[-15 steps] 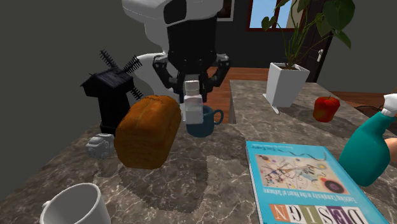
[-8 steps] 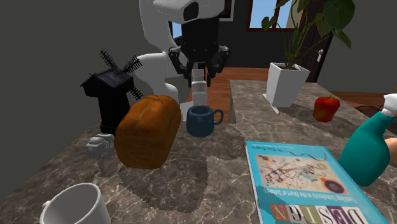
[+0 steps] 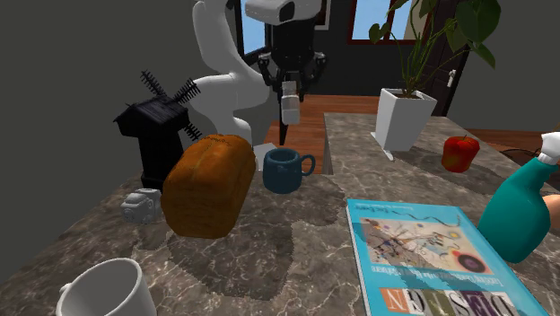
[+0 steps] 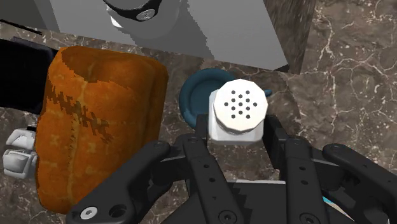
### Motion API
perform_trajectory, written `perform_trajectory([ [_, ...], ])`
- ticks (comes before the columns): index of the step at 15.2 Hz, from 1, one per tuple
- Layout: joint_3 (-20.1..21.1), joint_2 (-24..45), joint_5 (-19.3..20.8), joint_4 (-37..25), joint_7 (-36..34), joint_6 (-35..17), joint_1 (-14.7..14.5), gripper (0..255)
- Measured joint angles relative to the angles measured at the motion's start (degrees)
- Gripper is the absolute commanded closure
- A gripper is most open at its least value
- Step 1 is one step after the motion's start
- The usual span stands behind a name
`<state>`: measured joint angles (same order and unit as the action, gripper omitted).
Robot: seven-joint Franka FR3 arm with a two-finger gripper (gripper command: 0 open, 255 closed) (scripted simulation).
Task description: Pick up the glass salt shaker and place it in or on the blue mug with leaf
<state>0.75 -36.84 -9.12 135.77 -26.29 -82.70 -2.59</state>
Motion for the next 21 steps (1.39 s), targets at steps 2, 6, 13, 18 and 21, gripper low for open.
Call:
perform_trajectory([
  [2,0.6,-1.4,-0.6,1.8,-0.6,-0.5,-0.3,255],
  [6,0.8,-1.6,-0.7,4.7,-0.4,-3.2,-0.3,255],
  [13,1.1,-1.3,-0.9,9.9,0.4,-8.6,-0.3,255],
  [18,1.3,-0.7,-1.2,13.2,0.9,-12.5,-0.3,255],
  [21,1.4,-0.7,-1.2,13.5,0.9,-13.0,-0.4,255],
])
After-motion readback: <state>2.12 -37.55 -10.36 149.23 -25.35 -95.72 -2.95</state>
